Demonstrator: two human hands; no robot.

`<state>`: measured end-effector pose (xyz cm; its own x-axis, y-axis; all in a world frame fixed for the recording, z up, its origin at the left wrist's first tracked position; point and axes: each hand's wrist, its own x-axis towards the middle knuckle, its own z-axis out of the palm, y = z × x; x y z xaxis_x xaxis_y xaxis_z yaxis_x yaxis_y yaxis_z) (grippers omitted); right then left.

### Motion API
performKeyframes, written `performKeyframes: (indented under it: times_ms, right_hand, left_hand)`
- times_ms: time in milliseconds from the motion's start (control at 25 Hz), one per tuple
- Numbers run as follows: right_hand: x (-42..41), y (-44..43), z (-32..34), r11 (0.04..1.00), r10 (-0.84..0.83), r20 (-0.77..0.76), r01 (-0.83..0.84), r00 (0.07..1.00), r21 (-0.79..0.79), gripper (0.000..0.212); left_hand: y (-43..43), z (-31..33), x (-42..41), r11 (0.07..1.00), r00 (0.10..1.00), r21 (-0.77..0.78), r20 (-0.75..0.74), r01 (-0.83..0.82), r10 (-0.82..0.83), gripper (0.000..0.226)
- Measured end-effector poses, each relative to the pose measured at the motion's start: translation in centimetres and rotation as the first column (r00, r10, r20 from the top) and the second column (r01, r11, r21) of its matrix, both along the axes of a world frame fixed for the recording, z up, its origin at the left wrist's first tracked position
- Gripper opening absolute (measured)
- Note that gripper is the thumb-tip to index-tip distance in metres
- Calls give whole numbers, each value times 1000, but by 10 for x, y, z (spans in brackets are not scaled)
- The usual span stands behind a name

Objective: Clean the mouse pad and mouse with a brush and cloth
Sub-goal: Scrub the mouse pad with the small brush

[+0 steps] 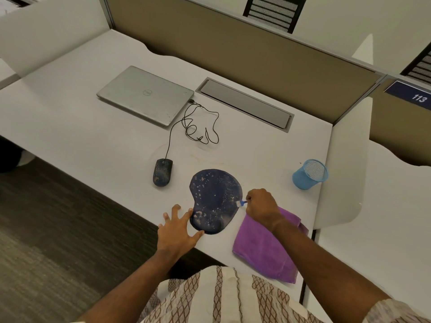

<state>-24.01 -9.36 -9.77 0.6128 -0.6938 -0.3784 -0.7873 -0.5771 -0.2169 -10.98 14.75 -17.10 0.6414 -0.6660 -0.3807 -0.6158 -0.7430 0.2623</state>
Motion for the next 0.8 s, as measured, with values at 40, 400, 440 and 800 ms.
performKeyframes:
  times_ms: [40, 400, 440, 800]
  right_hand:
    - [-3, -7, 1, 1000, -11, -4, 11, 1000, -13, 20]
    - [49, 9, 16, 870, 482, 85, -465, 872, -166, 34]
    - [53, 11, 15, 828, 550, 68, -531, 833, -181, 36]
    - [25, -16, 8, 672, 685, -199, -713, 701, -198, 22]
  left_hand:
    - [0, 0, 0, 1000, 1000, 1, 2, -1, 1, 89]
    - [2, -12, 3, 1000, 1000, -21, 17, 3, -3, 90]
    - [2, -13, 3, 1000, 1000, -24, 20, 2, -2, 90]
    - [2, -12, 2, 1000, 1000, -8, 25, 5, -5, 90]
